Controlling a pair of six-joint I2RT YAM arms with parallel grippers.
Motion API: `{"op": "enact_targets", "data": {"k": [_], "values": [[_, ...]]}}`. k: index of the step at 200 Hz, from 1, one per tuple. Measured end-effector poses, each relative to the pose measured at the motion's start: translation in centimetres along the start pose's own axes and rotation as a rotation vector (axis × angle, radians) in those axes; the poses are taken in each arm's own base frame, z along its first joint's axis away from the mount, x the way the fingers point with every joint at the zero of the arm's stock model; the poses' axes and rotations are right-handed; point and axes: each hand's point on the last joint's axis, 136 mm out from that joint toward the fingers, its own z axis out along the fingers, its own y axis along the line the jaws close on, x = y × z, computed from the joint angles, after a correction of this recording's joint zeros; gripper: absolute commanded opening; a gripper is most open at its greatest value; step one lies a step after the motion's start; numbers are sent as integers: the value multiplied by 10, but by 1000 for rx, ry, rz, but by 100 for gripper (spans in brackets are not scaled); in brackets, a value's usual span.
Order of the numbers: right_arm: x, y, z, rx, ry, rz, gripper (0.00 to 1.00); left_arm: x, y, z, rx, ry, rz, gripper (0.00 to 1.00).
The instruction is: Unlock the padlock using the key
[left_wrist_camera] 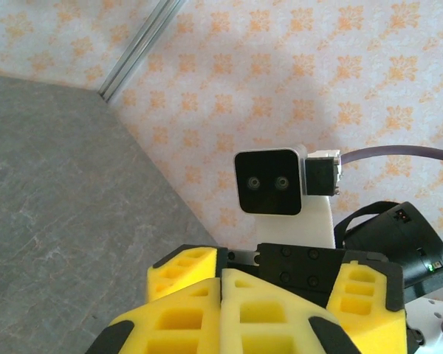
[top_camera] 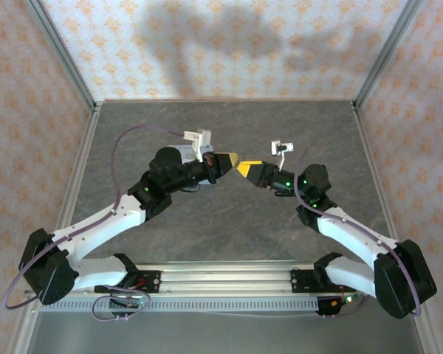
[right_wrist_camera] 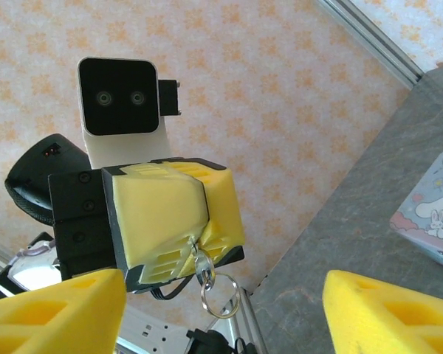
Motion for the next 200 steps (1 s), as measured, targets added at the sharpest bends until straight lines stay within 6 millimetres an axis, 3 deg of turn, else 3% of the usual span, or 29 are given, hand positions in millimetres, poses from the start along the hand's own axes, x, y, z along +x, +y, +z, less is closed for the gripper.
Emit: {"op": "enact_targets", "data": {"k": [67,122,200], "values": [[5,3,8,-24,19,19,38,0,-2,2,24,-8,-4,0],[1,7,9,-34,8,11,20,1,0,4,23,-6,-16,0],[0,5,9,-28,-1,17,7,0,-1,4,27,-14,-20,0]]}}
